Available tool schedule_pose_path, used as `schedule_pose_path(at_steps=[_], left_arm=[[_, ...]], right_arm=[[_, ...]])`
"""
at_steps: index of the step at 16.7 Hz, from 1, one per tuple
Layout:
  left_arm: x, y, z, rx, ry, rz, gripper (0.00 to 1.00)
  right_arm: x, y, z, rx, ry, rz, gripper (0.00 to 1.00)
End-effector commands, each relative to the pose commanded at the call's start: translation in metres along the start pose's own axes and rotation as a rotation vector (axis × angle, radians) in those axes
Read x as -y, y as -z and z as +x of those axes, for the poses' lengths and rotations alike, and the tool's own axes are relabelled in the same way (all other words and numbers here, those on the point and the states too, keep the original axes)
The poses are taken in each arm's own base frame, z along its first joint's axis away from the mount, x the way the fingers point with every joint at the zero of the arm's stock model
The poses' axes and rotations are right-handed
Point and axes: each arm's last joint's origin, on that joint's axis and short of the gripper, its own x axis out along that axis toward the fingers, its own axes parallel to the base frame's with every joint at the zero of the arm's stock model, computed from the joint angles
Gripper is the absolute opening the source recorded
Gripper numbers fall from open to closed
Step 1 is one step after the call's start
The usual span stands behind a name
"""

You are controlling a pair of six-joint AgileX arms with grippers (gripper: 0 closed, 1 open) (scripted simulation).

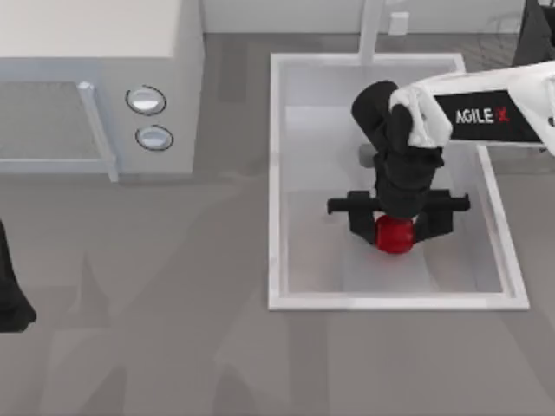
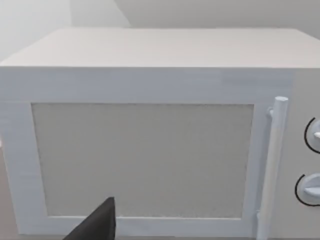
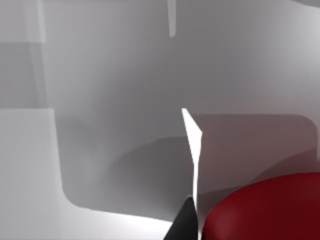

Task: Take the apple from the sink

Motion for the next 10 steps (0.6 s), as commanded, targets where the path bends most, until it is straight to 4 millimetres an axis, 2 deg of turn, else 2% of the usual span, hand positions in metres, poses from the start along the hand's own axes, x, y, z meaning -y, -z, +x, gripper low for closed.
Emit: schedule_pose_path(at_steps=[1,2,6,8,10], left_arm=[[0.000,0.000,0.000,0.000,0.000,0.000,1.00],[0.000,0.000,0.000,0.000,0.000,0.000,1.00],[0.000,0.000,0.000,0.000,0.000,0.000,1.00],[0.000,0.000,0.000,0.000,0.000,0.000,1.00],[0.000,0.000,0.000,0.000,0.000,0.000,1.00]], right_arm=[[0.000,0.000,0.000,0.000,0.000,0.000,0.00],[0.000,-0.005,-0.029,0.050,0.000,-0.005,0.00],[-0.004,-0.012,-0.038,0.039,0.005,-0.006,0.00],[-0.009,-0.020,-0.053,0.028,0.010,-0.006,0.00],[-0.014,-0.030,-0.080,0.019,0.014,-0.006,0.00]])
